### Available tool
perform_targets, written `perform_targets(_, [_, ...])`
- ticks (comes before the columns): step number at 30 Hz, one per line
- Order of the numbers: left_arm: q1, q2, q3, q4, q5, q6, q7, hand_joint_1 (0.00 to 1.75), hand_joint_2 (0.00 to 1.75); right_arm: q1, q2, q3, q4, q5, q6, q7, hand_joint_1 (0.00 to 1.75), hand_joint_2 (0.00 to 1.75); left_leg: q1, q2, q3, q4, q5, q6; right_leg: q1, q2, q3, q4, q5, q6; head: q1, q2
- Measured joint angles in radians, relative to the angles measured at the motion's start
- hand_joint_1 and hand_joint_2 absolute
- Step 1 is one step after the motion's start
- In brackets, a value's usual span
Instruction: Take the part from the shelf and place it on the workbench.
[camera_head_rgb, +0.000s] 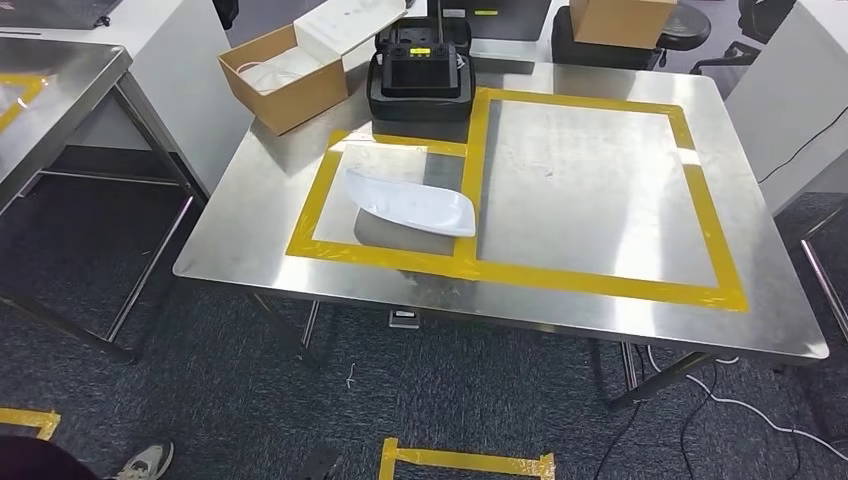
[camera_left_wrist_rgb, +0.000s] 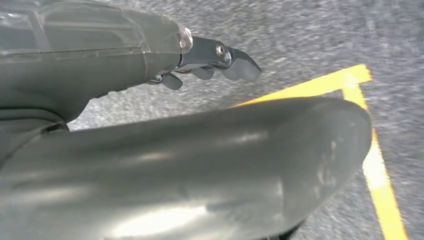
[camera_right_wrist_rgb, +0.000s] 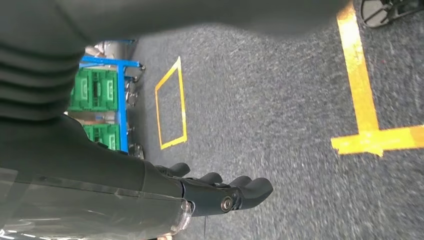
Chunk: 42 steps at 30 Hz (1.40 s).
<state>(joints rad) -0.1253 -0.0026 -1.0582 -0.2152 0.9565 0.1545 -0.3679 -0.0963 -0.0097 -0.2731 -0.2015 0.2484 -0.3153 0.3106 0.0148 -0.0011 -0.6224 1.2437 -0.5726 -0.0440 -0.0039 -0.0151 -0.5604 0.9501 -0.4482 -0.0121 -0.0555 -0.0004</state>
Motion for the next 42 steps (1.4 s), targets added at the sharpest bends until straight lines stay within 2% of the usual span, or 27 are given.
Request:
perform_targets(1, [0.0, 0.003, 0.0, 0.0, 0.0, -0.003, -0.004, 0.0, 0.0, 0.0, 0.006, 0.0, 0.001, -0.007, -0.007, -0.006, 0.0, 0.0, 0.007, 0.001, 0.043, -0.054, 0.025, -0.01, -0.005, 0.0, -0.021, 0.014, 0.005, 0.007, 0.0, 0.0])
perform_targets(2, [0.0, 0.006, 0.0, 0.0, -0.001, -0.006, -0.01, 0.0, 0.0, 0.0, 0.012, 0.0, 0.001, -0.012, -0.014, -0.011, 0.0, 0.0, 0.01, 0.002, 0.09, -0.116, 0.029, -0.019, -0.008, 0.0, -0.039, 0.028, 0.009, 0.014, -0.002, 0.0])
perform_targets(3, [-0.001, 0.008, 0.0, 0.0, -0.002, -0.01, -0.016, 0.0, 0.0, 0.001, 0.017, 0.0, 0.002, -0.015, -0.02, -0.016, 0.0, 0.0, 0.012, 0.001, 0.128, -0.176, 0.02, -0.021, -0.009, 0.001, -0.054, 0.044, 0.013, 0.021, -0.005, 0.0])
perform_targets(5, [-0.002, 0.013, -0.002, 0.0, -0.005, -0.015, -0.025, 0.0, 0.0, 0.002, 0.027, 0.0, 0.004, -0.015, -0.026, -0.023, 0.0, 0.0, 0.008, -0.001, 0.158, -0.231, -0.01, -0.004, -0.008, 0.003, -0.069, 0.059, 0.023, 0.033, -0.008, 0.0])
perform_targets(7, [0.0, 0.02, -0.007, 0.001, -0.01, -0.017, -0.03, 0.0, 0.0, 0.005, 0.035, 0.0, 0.007, -0.011, -0.027, -0.026, 0.0, 0.0, 0.006, -0.001, 0.148, -0.231, -0.004, 0.024, -0.01, 0.004, -0.074, 0.062, 0.033, 0.04, -0.007, 0.0])
perform_targets(8, [0.0, 0.022, -0.01, 0.001, -0.012, -0.017, -0.031, 0.0, 0.0, 0.005, 0.037, 0.0, 0.009, -0.009, -0.027, -0.026, 0.0, 0.0, 0.005, -0.001, 0.14, -0.23, 0.005, 0.035, -0.012, 0.004, -0.079, 0.069, 0.021, 0.044, -0.005, 0.0])
perform_targets(10, [0.0, 0.025, -0.014, 0.003, -0.013, -0.017, -0.032, 0.0, 0.0, 0.008, 0.04, 0.0, 0.012, -0.008, -0.026, -0.027, 0.0, 0.0, 0.003, 0.0, 0.117, -0.229, 0.026, 0.056, -0.015, 0.005, -0.1, 0.139, -0.057, 0.052, -0.001, 0.0])
perform_targets(12, [0.001, 0.027, -0.017, 0.004, -0.013, -0.017, -0.033, 0.0, 0.0, 0.009, 0.043, 0.0, 0.013, -0.008, -0.025, -0.027, 0.0, 0.0, -0.003, -0.001, 0.096, -0.228, 0.045, 0.064, -0.014, 0.006, -0.123, 0.265, -0.155, 0.055, 0.003, 0.0])
perform_targets(13, [0.002, 0.028, -0.017, 0.004, -0.013, -0.017, -0.033, 0.0, 0.0, 0.008, 0.045, 0.0, 0.014, -0.008, -0.025, -0.027, 0.0, 0.0, -0.008, 0.0, 0.083, -0.228, 0.055, 0.067, -0.013, 0.007, -0.126, 0.319, -0.181, 0.053, 0.005, 0.0])
perform_targets(14, [0.002, 0.029, -0.017, 0.005, -0.013, -0.017, -0.033, 0.0, 0.0, 0.008, 0.047, 0.0, 0.014, -0.008, -0.025, -0.027, 0.0, 0.0, -0.014, 0.0, 0.069, -0.228, 0.065, 0.07, -0.011, 0.007, -0.118, 0.344, -0.186, 0.047, 0.006, 0.0])
perform_targets(15, [0.002, 0.03, -0.017, 0.005, -0.013, -0.017, -0.033, 0.0, 0.0, 0.007, 0.048, 0.0, 0.014, -0.008, -0.025, -0.027, 0.0, 0.0, -0.02, 0.001, 0.057, -0.228, 0.075, 0.072, -0.007, 0.008, -0.093, 0.329, -0.171, 0.037, 0.006, 0.0])
perform_targets(16, [0.002, 0.032, -0.018, 0.005, -0.013, -0.017, -0.033, 0.0, 0.0, 0.006, 0.05, 0.0, 0.014, -0.008, -0.025, -0.027, 0.0, 0.0, -0.027, 0.001, 0.044, -0.228, 0.085, 0.074, 0.0, 0.009, -0.056, 0.291, -0.149, 0.024, 0.006, 0.0])
perform_targets(18, [0.002, 0.031, -0.018, 0.006, -0.013, -0.017, -0.033, 0.0, 0.0, 0.005, 0.051, 0.0, 0.014, -0.008, -0.025, -0.027, 0.0, 0.0, -0.034, 0.001, 0.028, -0.228, 0.102, 0.074, 0.02, 0.013, 0.047, 0.135, -0.113, -0.016, 0.004, 0.0])
perform_targets(20, [0.002, 0.03, -0.018, 0.006, -0.013, -0.017, -0.034, 0.0, 0.0, 0.003, 0.051, 0.0, 0.015, -0.007, -0.025, -0.028, 0.0, 0.0, -0.032, 0.004, 0.017, -0.229, 0.119, 0.068, 0.036, 0.016, 0.106, 0.028, -0.108, -0.038, 0.003, 0.0])
perform_targets(22, [0.002, 0.032, -0.018, 0.006, -0.006, -0.012, -0.041, 0.0, 0.0, 0.003, 0.052, 0.0, 0.015, 0.001, -0.023, -0.031, 0.0, 0.0, -0.028, 0.007, 0.01, -0.236, 0.136, 0.058, 0.04, 0.017, 0.108, -0.001, -0.092, -0.039, 0.005, 0.0])
perform_targets(24, [0.004, 0.035, -0.018, 0.006, 0.011, -0.002, -0.06, 0.0, 0.0, 0.002, 0.053, 0.002, 0.016, 0.022, -0.02, -0.048, 0.0, 0.0, -0.026, 0.005, -0.002, -0.223, 0.111, 0.048, 0.036, 0.014, 0.1, -0.025, -0.06, -0.039, 0.005, 0.0])
perform_targets(27, [0.004, 0.041, -0.018, 0.006, 0.033, 0.002, -0.1, 0.0, 0.0, 0.003, 0.057, 0.013, 0.017, 0.052, -0.018, -0.104, 0.0, 0.0, -0.016, -0.001, -0.042, -0.085, -0.02, 0.029, 0.027, 0.008, 0.066, -0.032, -0.026, -0.034, 0.0, 0.0])
perform_targets(28, [0.004, 0.042, -0.018, 0.006, 0.035, 0.002, -0.109, 0.0, 0.0, 0.004, 0.058, 0.016, 0.017, 0.058, -0.018, -0.126, 0.0, 0.0, -0.011, -0.002, -0.05, -0.03, -0.046, 0.021, 0.025, 0.006, 0.049, -0.025, -0.018, -0.03, 0.0, 0.0])
perform_targets(29, [0.004, 0.043, -0.018, 0.006, 0.036, 0.004, -0.114, 0.0, 0.0, 0.004, 0.06, 0.019, 0.018, 0.06, -0.017, -0.146, 0.0, 0.0, -0.006, -0.001, -0.048, 0.006, -0.05, 0.014, 0.022, 0.004, 0.032, -0.017, -0.011, -0.025, -0.001, 0.0])
perform_targets(30, [0.004, 0.044, -0.018, 0.006, 0.036, 0.008, -0.115, 0.0, 0.0, 0.004, 0.06, 0.021, 0.018, 0.057, -0.013, -0.168, 0.0, 0.0, -0.001, -0.001, -0.033, 0.014, -0.032, 0.006, 0.017, 0.002, 0.013, -0.005, -0.005, -0.02, -0.001, 0.0])
perform_targets(32, [0.001, 0.041, -0.018, 0.005, 0.036, 0.02, -0.106, 0.0, 0.0, 0.002, 0.059, 0.024, 0.018, 0.039, -0.001, -0.21, 0.0, 0.0, 0.01, 0.002, 0.039, -0.062, 0.018, -0.013, 0.006, 0.001, -0.027, 0.025, 0.002, -0.007, -0.002, 0.0])
perform_targets(33, [-0.002, 0.037, -0.018, 0.004, 0.036, 0.026, -0.094, 0.0, 0.0, 0.001, 0.057, 0.025, 0.018, 0.024, 0.006, -0.23, 0.0, 0.0, 0.012, 0.002, 0.082, -0.123, 0.021, -0.021, 0.003, 0.001, -0.047, 0.044, 0.005, 0.0, -0.005, 0.0])
perform_targets(35, [-0.008, 0.03, -0.017, 0.002, 0.035, 0.033, -0.051, 0.0, 0.0, -0.001, 0.053, 0.025, 0.017, -0.014, 0.013, -0.262, 0.0, 0.0, 0.013, 0.002, 0.129, -0.201, 0.0, -0.017, 0.002, 0.002, -0.072, 0.07, 0.012, 0.012, -0.01, 0.0])
perform_targets(38, [-0.005, 0.025, -0.017, 0.0, 0.038, 0.032, 0.007, 0.0, 0.0, 0.0, 0.051, 0.024, 0.018, -0.078, 0.008, -0.278, 0.0, 0.0, 0.01, 0.002, 0.118, -0.209, 0.003, 0.017, 0.002, 0.004, -0.082, 0.078, 0.023, 0.025, -0.009, 0.0])
perform_targets(39, [-0.004, 0.025, -0.017, 0.0, 0.04, 0.03, 0.01, 0.0, 0.0, 0.001, 0.05, 0.023, 0.018, -0.091, 0.005, -0.278, 0.0, 0.0, 0.01, 0.002, 0.11, -0.209, 0.01, 0.03, 0.0, 0.004, -0.088, 0.09, 0.006, 0.029, -0.008, 0.0])
perform_targets(40, [-0.003, 0.025, -0.017, 0.0, 0.044, 0.027, 0.007, 0.0, 0.0, 0.003, 0.048, 0.023, 0.018, -0.096, 0.003, -0.279, 0.0, 0.0, 0.011, 0.002, 0.099, -0.21, 0.019, 0.041, -0.001, 0.005, -0.097, 0.118, -0.027, 0.034, -0.005, 0.0])
perform_targets(42, [-0.003, 0.026, -0.017, 0.0, 0.048, 0.025, -0.007, 0.0, 0.0, 0.004, 0.047, 0.023, 0.019, -0.099, -0.002, -0.286, 0.0, 0.0, 0.01, 0.0, 0.075, -0.21, 0.038, 0.055, -0.003, 0.006, -0.12, 0.225, -0.125, 0.043, 0.001, 0.0])
